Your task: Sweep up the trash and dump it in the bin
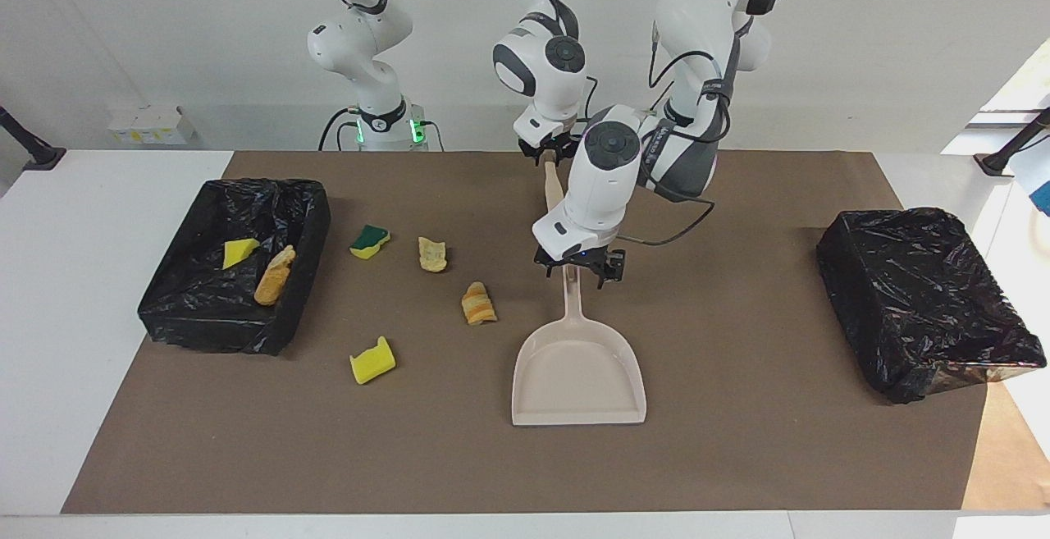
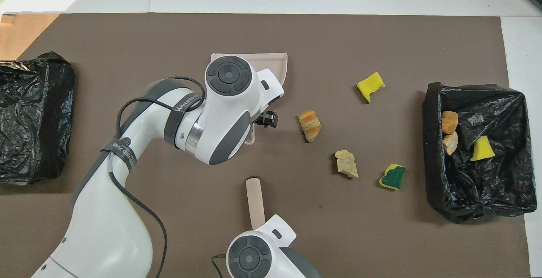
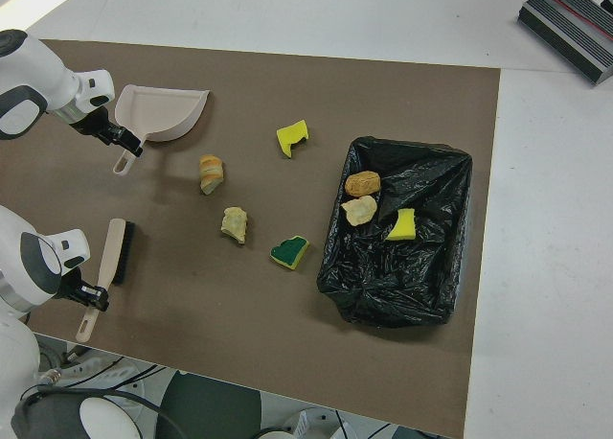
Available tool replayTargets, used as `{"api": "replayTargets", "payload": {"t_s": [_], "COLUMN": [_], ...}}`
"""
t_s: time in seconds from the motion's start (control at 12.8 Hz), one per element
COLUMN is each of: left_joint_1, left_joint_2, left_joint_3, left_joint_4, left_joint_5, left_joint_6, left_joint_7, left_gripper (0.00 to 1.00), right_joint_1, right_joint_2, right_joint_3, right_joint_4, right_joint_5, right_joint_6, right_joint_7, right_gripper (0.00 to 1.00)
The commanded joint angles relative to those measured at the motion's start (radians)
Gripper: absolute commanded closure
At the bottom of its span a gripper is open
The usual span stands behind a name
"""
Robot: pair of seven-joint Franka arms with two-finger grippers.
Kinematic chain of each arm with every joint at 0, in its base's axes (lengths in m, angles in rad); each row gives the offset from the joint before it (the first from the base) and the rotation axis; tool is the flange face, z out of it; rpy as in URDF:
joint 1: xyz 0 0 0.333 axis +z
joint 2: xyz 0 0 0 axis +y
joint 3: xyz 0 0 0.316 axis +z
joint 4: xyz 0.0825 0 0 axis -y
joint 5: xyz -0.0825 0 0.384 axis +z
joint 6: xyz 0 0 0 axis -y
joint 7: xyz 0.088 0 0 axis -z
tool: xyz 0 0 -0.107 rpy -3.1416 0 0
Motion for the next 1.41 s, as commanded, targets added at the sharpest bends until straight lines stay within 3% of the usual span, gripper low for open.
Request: {"api": "replayTargets", "payload": {"t_s": [0.0, 0.23, 0.39, 0.47, 0.62, 0.86, 1.17, 1.33], "left_joint_1": [-0.021, -0.021, -0.021, -0.021, -0.021, -0.002, 0.082, 0.126], "left_joint_2": [0.016, 0.015, 0.015, 0.015, 0.013, -0.010, -0.091, -0.117], "left_joint_3": [0.016, 0.016, 0.014, 0.014, 0.014, 0.023, 0.025, 0.022], "left_joint_4": [-0.007, -0.007, -0.009, -0.018, -0.041, -0.035, -0.030, -0.022], "left_joint_5": [0.034, 0.034, 0.028, 0.025, 0.023, 0.023, 0.022, 0.011], "left_joint_6": [0.023, 0.012, 0.015, 0.020, 0.038, 0.018, -0.072, -0.127], "left_joint_7": [-0.030, -0.047, -0.126, -0.134, -0.126, -0.004, 0.091, 0.151], "left_gripper": [0.00, 0.00, 0.51, 0.71, 1.00, 1.00, 1.00, 1.00], "right_joint_1": [-0.009, -0.016, -0.030, -0.054, -0.132, -0.289, -0.504, -0.530], "right_joint_2": [-0.024, -0.016, -0.013, -0.021, -0.047, -0.140, -0.190, -0.194], "right_joint_3": [0.001, -0.001, -0.004, -0.004, -0.007, -0.009, -0.010, -0.010], "right_joint_4": [-0.025, -0.016, -0.009, 0.001, 0.032, 0.032, 0.032, 0.032], "right_joint_5": [0.044, 0.056, 0.058, 0.058, 0.056, 0.049, -0.011, -0.093], "right_joint_6": [-0.003, -0.006, -0.007, -0.027, -0.131, -0.297, -0.366, -0.382], "right_joint_7": [-0.027, -0.058, -0.052, -0.056, -0.064, -0.177, -0.386, -0.405], "right_gripper": [1.00, 1.00, 1.00, 1.00, 1.00, 1.00, 1.00, 1.00]}}
